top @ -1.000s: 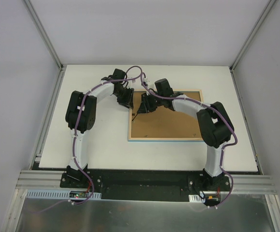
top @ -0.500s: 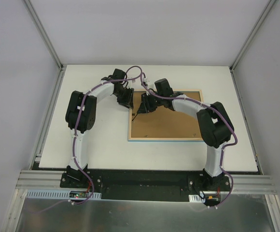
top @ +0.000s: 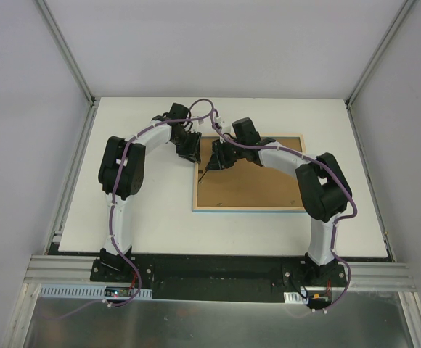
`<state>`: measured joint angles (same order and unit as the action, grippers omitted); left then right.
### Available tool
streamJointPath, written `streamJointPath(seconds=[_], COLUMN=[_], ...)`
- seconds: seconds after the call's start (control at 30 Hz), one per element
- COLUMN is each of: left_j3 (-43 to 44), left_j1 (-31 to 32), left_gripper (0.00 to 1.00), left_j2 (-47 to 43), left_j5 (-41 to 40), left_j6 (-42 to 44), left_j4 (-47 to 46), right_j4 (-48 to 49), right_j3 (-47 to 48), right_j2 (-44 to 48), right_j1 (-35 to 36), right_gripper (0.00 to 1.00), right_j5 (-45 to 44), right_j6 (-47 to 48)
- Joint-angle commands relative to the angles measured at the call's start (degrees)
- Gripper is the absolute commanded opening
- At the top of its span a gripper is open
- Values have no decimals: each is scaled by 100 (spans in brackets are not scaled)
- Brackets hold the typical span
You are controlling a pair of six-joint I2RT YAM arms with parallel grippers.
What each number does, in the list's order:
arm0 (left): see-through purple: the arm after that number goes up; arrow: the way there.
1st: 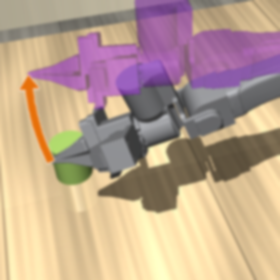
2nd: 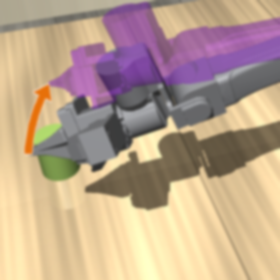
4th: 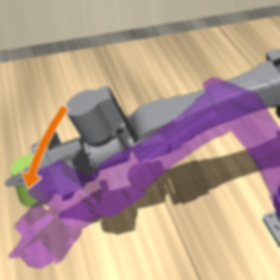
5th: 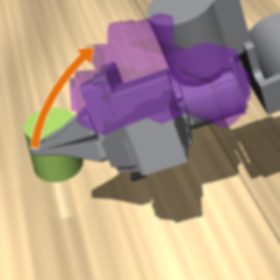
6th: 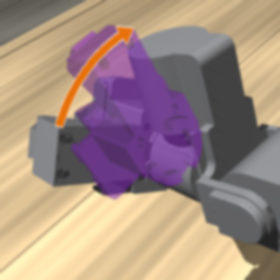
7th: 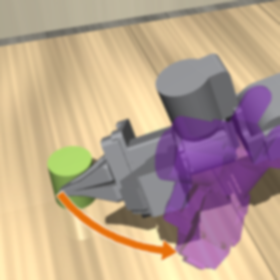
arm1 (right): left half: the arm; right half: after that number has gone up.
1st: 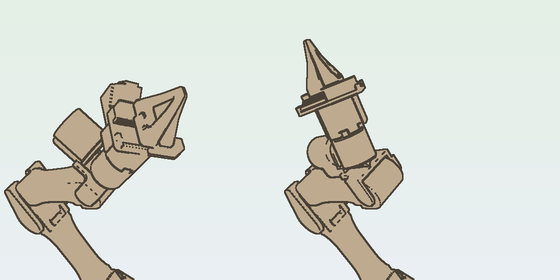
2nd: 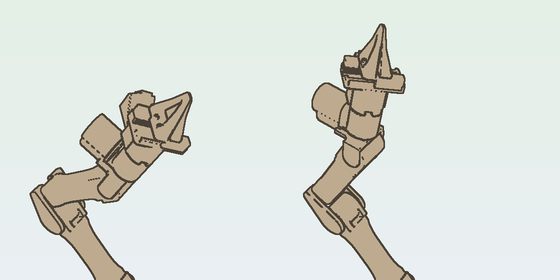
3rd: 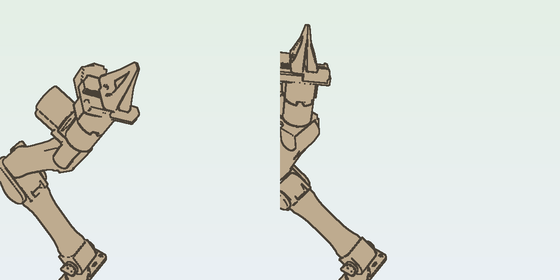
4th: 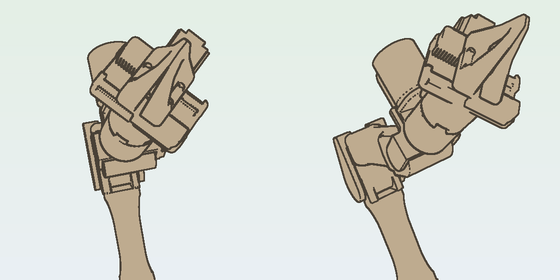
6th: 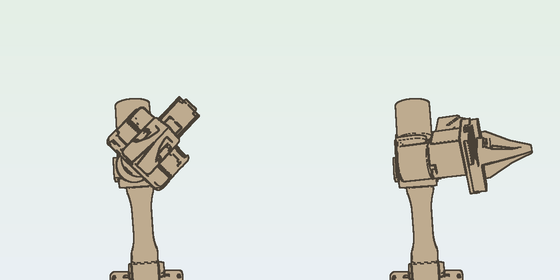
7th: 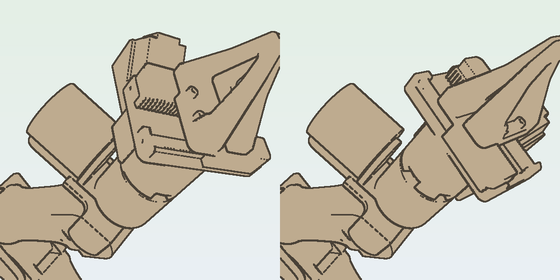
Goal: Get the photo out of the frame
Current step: Release the photo frame item from the photo frame.
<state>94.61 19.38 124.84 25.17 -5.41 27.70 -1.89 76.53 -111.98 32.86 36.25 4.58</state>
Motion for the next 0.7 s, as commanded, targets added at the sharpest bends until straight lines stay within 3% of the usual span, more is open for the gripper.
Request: streamJointPath(seconds=[0.0,0.67], left_j3=[-100,-109], left_j1=[-92,-109], left_gripper=[26,26], left_j2=[120,129], left_j5=[23,76], left_j6=[58,22], left_j4=[86,77], right_j4=[-224,-242], right_j3=[160,160], right_j2=[177,195], right_j1=[124,159], right_gripper=[1,1], right_j5=[277,277], right_j6=[43,140])
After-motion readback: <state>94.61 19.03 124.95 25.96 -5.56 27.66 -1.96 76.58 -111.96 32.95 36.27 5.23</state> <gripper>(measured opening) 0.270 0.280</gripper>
